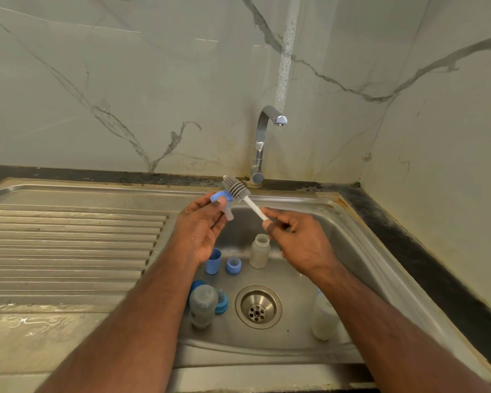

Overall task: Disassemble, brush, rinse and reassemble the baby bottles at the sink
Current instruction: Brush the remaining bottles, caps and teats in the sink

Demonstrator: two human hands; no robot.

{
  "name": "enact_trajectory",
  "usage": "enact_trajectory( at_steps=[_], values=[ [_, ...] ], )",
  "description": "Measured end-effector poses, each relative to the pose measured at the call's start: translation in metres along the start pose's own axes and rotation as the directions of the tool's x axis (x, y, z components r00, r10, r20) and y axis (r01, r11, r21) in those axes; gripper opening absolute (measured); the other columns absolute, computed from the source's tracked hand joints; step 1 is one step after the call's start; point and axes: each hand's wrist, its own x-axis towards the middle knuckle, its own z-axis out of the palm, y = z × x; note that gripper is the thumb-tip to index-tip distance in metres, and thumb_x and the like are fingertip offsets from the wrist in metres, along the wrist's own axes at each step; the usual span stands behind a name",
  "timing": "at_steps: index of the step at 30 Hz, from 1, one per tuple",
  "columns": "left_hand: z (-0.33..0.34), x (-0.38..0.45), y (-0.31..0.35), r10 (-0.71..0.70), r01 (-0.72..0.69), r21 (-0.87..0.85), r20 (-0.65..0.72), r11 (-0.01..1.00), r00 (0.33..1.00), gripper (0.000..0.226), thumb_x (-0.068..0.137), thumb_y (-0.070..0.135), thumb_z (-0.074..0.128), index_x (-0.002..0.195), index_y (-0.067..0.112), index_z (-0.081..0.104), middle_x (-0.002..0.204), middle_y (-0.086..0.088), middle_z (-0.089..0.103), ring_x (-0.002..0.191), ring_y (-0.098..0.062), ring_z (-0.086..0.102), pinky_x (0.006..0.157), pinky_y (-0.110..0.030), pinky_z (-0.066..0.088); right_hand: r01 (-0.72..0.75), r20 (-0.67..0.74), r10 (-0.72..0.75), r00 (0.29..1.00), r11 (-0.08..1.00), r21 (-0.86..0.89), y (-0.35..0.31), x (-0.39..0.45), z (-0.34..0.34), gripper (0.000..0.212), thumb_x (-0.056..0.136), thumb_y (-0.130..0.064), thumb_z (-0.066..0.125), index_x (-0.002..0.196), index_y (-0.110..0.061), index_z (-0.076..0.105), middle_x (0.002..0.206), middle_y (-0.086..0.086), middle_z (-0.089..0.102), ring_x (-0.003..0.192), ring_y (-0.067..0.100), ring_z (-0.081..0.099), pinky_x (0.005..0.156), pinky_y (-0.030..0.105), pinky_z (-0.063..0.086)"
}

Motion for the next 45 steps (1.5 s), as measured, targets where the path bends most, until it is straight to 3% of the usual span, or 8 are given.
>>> enact_trajectory(
  at_steps=[5,8,11,14,20,24,29,45],
  values=[
    [0.0,-0.002,0.001,-0.008,0.013,-0.107,0.05,0.994,0.999,0.039,0.088,0.0,0.068,0.127,0.003,0.063,0.111,-0.015,0.076,0.1,-0.021,0.075,0.081,-0.028,0.061,-0.008,-0.029,0.006,1.0,0.998,-0.057,0.002,0.004,0.006,0.036,0.1,-0.034,0.058,0.135,-0.036,0.06,0.077,-0.011,0.064,0.062,0.004,0.055,0.059,0.016,0.043],
    [0.0,-0.001,0.001,-0.03,0.043,-0.108,0.116,0.993,0.993,0.041,0.091,-0.006,0.062,0.131,0.003,0.059,0.117,-0.017,0.073,0.11,-0.025,0.072,0.093,-0.034,0.059,0.0,-0.014,0.0,1.0,1.0,0.02,0.002,0.002,0.004,0.036,0.099,-0.032,0.061,0.134,-0.036,0.062,0.079,-0.014,0.065,0.061,0.003,0.056,0.064,0.02,0.049],
    [0.0,-0.002,-0.001,-0.048,0.054,-0.031,0.165,0.998,0.985,0.043,0.093,-0.012,0.057,0.133,0.002,0.059,0.122,-0.018,0.071,0.115,-0.028,0.069,0.105,-0.04,0.052,0.022,0.003,-0.022,1.0,1.0,0.003,0.002,0.002,0.002,0.035,0.099,-0.033,0.061,0.133,-0.038,0.062,0.081,-0.013,0.067,0.06,0.002,0.055,0.062,0.017,0.048],
    [0.001,-0.002,-0.004,-0.018,0.011,0.05,0.148,0.999,0.989,0.046,0.091,-0.016,0.058,0.132,0.004,0.06,0.117,-0.012,0.072,0.106,-0.023,0.071,0.103,-0.041,0.054,0.0,-0.013,-0.001,1.0,0.997,-0.08,0.001,0.004,-0.002,0.036,0.101,-0.032,0.057,0.137,-0.035,0.058,0.081,-0.016,0.062,0.064,0.0,0.053,0.059,0.011,0.038],
    [-0.002,0.002,-0.008,0.056,-0.086,0.225,0.139,0.971,0.989,0.053,0.085,-0.019,0.063,0.129,0.011,0.064,0.127,-0.01,0.068,0.112,-0.021,0.069,0.094,-0.034,0.058,0.036,0.004,-0.036,0.999,0.992,-0.123,0.001,0.002,-0.004,0.036,0.1,-0.034,0.057,0.136,-0.036,0.059,0.077,-0.014,0.062,0.061,0.001,0.051,0.057,0.01,0.039],
    [0.001,0.001,-0.01,0.095,-0.137,0.304,0.15,0.943,0.984,0.052,0.083,-0.018,0.068,0.122,0.016,0.067,0.128,-0.009,0.068,0.114,-0.022,0.068,0.1,-0.039,0.055,0.024,-0.019,-0.026,0.999,0.994,-0.103,0.0,0.002,-0.007,0.037,0.101,-0.034,0.057,0.138,-0.034,0.058,0.082,-0.015,0.061,0.064,0.0,0.051,0.06,0.011,0.038],
    [0.0,0.002,-0.008,0.068,-0.091,0.217,0.112,0.972,0.991,0.049,0.083,-0.017,0.069,0.12,0.014,0.067,0.123,-0.01,0.071,0.107,-0.021,0.072,0.084,-0.028,0.06,0.029,-0.005,-0.031,1.0,0.982,-0.186,-0.004,0.002,-0.005,0.039,0.102,-0.034,0.053,0.141,-0.034,0.054,0.09,-0.011,0.061,0.066,0.001,0.049,0.062,0.014,0.038],
    [0.002,-0.003,-0.001,0.029,-0.031,0.017,0.063,0.999,0.998,0.038,0.086,-0.011,0.069,0.12,0.006,0.064,0.117,-0.019,0.073,0.108,-0.03,0.073,0.082,-0.029,0.062,0.014,-0.065,-0.023,0.998,0.991,-0.133,0.0,0.002,-0.002,0.038,0.101,-0.034,0.056,0.139,-0.035,0.056,0.097,-0.011,0.067,0.07,-0.003,0.054,0.065,0.011,0.041]
  ],
)
